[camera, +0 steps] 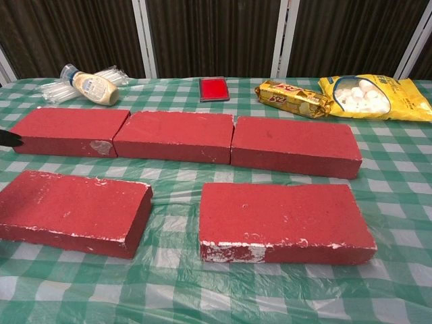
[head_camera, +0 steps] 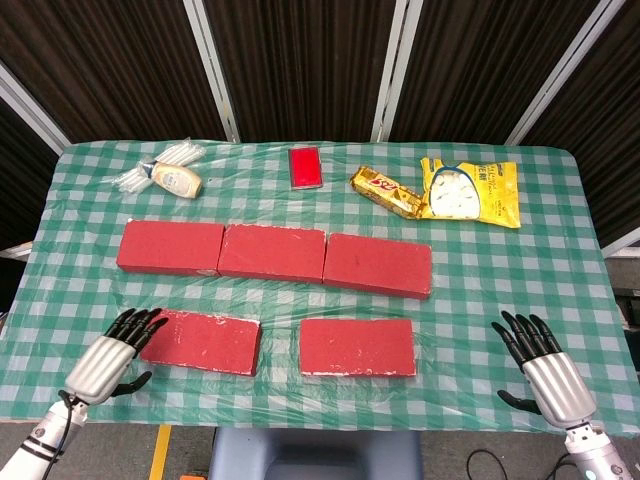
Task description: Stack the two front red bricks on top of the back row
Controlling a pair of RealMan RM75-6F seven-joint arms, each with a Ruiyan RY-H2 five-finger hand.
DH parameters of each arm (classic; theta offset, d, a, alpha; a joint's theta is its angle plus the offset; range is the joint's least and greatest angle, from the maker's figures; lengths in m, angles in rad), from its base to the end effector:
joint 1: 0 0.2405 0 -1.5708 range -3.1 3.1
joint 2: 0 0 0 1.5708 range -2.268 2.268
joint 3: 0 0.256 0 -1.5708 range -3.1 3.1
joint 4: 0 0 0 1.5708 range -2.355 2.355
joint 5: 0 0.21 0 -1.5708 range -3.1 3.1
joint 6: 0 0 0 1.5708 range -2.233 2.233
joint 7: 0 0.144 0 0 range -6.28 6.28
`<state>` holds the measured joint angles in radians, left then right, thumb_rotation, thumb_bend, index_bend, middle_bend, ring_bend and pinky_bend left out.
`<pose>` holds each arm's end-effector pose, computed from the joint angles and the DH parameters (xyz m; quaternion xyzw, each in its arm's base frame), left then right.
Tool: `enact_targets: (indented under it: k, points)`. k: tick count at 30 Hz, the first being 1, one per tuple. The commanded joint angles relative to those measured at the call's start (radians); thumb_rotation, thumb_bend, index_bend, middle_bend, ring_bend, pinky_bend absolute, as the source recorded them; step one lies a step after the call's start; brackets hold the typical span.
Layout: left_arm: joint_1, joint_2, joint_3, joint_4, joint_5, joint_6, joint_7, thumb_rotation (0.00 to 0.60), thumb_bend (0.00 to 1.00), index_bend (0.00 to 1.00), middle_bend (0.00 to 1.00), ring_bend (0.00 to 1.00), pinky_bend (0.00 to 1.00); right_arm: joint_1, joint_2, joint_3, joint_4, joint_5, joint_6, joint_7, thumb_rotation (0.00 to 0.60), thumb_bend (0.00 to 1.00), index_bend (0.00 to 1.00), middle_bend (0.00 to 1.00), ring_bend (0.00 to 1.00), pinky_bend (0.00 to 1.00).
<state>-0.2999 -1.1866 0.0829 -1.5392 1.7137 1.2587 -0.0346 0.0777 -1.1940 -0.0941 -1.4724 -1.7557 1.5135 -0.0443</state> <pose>-0.2778 0.2053 0.0864 -0.7557 -0.3639 -0.3578 0.4104 -0.3086 -0.1444 0.1171 0.7063 -0.3336 0.3653 0.5063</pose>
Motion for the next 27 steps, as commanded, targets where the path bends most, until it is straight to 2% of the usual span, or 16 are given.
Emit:
enact_targets:
  k: [1, 12, 27]
  points:
    - [-0.067, 0.008, 0.009, -0.024, 0.047, -0.065, -0.009, 0.6, 0.3, 0.0, 0.0, 0.0, 0.01, 0.002, 0.002, -0.006, -0.002, -0.007, -0.006, 0.001, 0.6, 0.07, 0.0, 0.0, 0.0, 0.0]
    - [-0.171, -0.051, -0.022, -0.043, -0.047, -0.262, 0.083, 0.6, 0.29, 0.0, 0.0, 0.0, 0.0, 0.007, 0.007, 0.0, -0.006, -0.001, -0.012, 0.012, 0.6, 0.07, 0.0, 0.0, 0.0, 0.0]
    - [-0.227, -0.056, -0.03, -0.048, -0.153, -0.374, 0.16, 0.6, 0.29, 0.0, 0.0, 0.0, 0.0, 0.006, 0.015, 0.0, -0.01, 0.001, -0.011, 0.028, 0.6, 0.07, 0.0, 0.0, 0.0, 0.0]
